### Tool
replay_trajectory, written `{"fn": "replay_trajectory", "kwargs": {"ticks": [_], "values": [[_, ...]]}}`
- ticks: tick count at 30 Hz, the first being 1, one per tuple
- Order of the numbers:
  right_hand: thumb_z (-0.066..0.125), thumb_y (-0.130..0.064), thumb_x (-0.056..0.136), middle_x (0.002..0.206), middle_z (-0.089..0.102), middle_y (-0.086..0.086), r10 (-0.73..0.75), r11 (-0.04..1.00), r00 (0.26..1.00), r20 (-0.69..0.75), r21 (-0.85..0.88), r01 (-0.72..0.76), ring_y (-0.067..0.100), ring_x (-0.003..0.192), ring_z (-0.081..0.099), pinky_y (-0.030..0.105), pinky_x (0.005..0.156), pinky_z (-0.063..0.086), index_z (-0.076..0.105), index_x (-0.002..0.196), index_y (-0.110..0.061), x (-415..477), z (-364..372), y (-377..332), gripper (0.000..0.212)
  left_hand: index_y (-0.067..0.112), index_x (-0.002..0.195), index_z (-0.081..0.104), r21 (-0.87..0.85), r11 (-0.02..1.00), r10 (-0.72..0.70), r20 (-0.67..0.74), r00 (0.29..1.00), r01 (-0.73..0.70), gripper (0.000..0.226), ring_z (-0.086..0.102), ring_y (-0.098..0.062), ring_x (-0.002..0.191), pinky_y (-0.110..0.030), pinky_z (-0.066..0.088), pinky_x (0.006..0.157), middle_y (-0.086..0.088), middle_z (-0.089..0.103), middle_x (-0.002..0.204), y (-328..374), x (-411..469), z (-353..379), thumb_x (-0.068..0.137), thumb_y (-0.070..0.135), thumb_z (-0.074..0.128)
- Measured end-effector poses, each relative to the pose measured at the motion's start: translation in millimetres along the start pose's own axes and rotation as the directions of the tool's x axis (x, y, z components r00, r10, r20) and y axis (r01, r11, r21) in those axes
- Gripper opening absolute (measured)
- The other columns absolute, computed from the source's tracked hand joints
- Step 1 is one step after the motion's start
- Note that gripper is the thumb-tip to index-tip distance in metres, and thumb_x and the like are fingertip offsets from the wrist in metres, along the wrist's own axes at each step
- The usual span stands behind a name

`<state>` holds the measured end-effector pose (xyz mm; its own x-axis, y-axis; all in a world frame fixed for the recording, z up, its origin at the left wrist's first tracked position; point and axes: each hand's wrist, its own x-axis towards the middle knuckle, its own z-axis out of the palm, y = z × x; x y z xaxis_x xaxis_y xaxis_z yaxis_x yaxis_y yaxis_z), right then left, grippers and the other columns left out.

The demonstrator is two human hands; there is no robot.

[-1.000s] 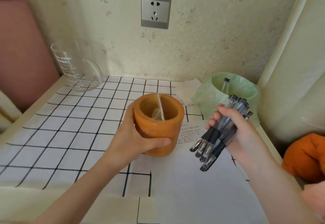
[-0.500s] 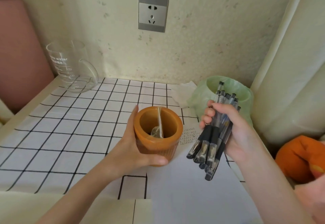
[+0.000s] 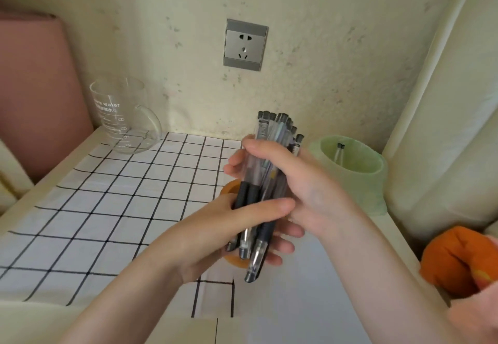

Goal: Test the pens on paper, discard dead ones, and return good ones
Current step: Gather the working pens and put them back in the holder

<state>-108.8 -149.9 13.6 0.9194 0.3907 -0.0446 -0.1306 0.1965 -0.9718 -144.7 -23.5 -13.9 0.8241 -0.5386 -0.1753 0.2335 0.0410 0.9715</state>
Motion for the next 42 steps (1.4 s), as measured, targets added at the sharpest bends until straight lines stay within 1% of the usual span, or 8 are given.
{"fn": "replay_trajectory", "kwargs": {"ticks": [3, 8, 13, 16, 21, 29, 35, 42], "values": [[0.061, -0.037, 0.088, 0.093, 0.076, -0.001, -0.008, 0.968, 0.997, -0.083, -0.249, -0.013, 0.013, 0.084, 0.071, 0.03, 0.074, 0.055, 0.067, 0.097, -0.015, -1, -2, 4, 0.025, 0.014, 0.07, 0.063, 0.049, 0.999, 0.001, 0.001, 1.0, -0.001, 0.025, 0.062, -0.016, 0.061, -0.022, 0.05, 0.06, -0.002, 0.063, 0.065, -2, 0, -1, 0.078, 0.038, 0.065], [0.04, -0.091, 0.06, 0.096, 0.072, -0.008, -0.08, 0.837, 0.982, -0.17, -0.547, -0.027, 0.007, 0.094, 0.067, 0.035, 0.095, 0.047, 0.064, 0.107, -0.03, -6, -20, 18, 0.081, 0.017, 0.065, 0.058, 0.071, 0.995, 0.075, -0.076, 0.994, -0.07, 0.03, 0.053, -0.015, 0.055, -0.021, 0.045, 0.055, -0.001, 0.055, 0.059, -6, -1, -2, 0.077, 0.044, 0.061], [0.068, -0.054, 0.077, 0.059, 0.063, -0.01, -0.237, 0.856, 0.955, -0.178, -0.504, 0.119, 0.005, 0.056, 0.059, 0.018, 0.059, 0.045, 0.069, 0.078, -0.023, -19, -27, 30, 0.031, 0.015, 0.072, 0.061, 0.025, 0.999, 0.051, -0.209, 0.977, -0.047, 0.034, 0.057, -0.013, 0.059, -0.024, 0.047, 0.059, -0.002, 0.06, 0.063, -17, 4, -10, 0.082, 0.048, 0.061], [0.066, -0.048, 0.067, 0.048, 0.055, -0.011, -0.224, 0.883, 0.952, -0.21, -0.457, 0.107, 0.001, 0.04, 0.045, 0.013, 0.045, 0.036, 0.066, 0.077, -0.015, -18, -23, 30, 0.034, 0.015, 0.073, 0.062, 0.048, 0.998, 0.048, -0.219, 0.974, -0.039, 0.034, 0.058, -0.011, 0.058, -0.019, 0.046, 0.057, -0.002, 0.062, 0.063, -20, 6, -8, 0.081, 0.049, 0.061], [0.064, -0.033, 0.085, 0.045, 0.05, -0.002, -0.247, 0.894, 0.944, -0.22, -0.427, 0.135, 0.01, 0.037, 0.04, 0.019, 0.041, 0.035, 0.062, 0.075, -0.013, -9, -17, 33, 0.022, 0.014, 0.068, 0.062, -0.009, 0.998, 0.057, -0.258, 0.964, -0.062, 0.036, 0.058, -0.016, 0.055, -0.022, 0.047, 0.053, -0.005, 0.061, 0.06, -19, 4, -10, 0.075, 0.049, 0.059], [0.053, -0.011, 0.093, 0.065, 0.054, 0.016, -0.244, 0.969, 0.897, -0.369, -0.058, 0.24, 0.017, 0.039, 0.047, 0.024, 0.037, 0.037, 0.06, 0.088, -0.002, 11, -28, 29, 0.013, 0.017, 0.068, 0.065, -0.126, 0.986, 0.058, -0.342, 0.938, -0.107, 0.026, 0.049, -0.016, 0.05, -0.028, 0.041, 0.052, -0.006, 0.055, 0.06, -24, 6, -33, 0.08, 0.039, 0.056], [0.057, -0.017, 0.094, 0.061, 0.06, 0.009, -0.382, 0.882, 0.864, -0.328, -0.408, 0.235, 0.016, 0.043, 0.053, 0.024, 0.04, 0.042, 0.062, 0.099, -0.006, 23, -30, 43, 0.012, 0.022, 0.078, 0.072, -0.134, 0.981, 0.079, -0.395, 0.915, -0.143, 0.017, 0.052, -0.017, 0.055, -0.03, 0.043, 0.056, -0.01, 0.058, 0.071, -27, 7, -43, 0.077, 0.038, 0.066], [0.065, -0.027, 0.087, 0.055, 0.064, -0.005, -0.398, 0.772, 0.885, -0.244, -0.61, 0.179, 0.007, 0.043, 0.057, 0.008, 0.044, 0.036, 0.07, 0.085, -0.013, 28, -22, 52, 0.015, 0.007, 0.094, 0.065, -0.116, 0.985, 0.068, -0.401, 0.913, -0.125, 0.034, 0.053, -0.015, 0.05, -0.02, 0.045, 0.048, -0.006, 0.06, 0.061, -24, 5, -42, 0.079, 0.037, 0.067]]}}
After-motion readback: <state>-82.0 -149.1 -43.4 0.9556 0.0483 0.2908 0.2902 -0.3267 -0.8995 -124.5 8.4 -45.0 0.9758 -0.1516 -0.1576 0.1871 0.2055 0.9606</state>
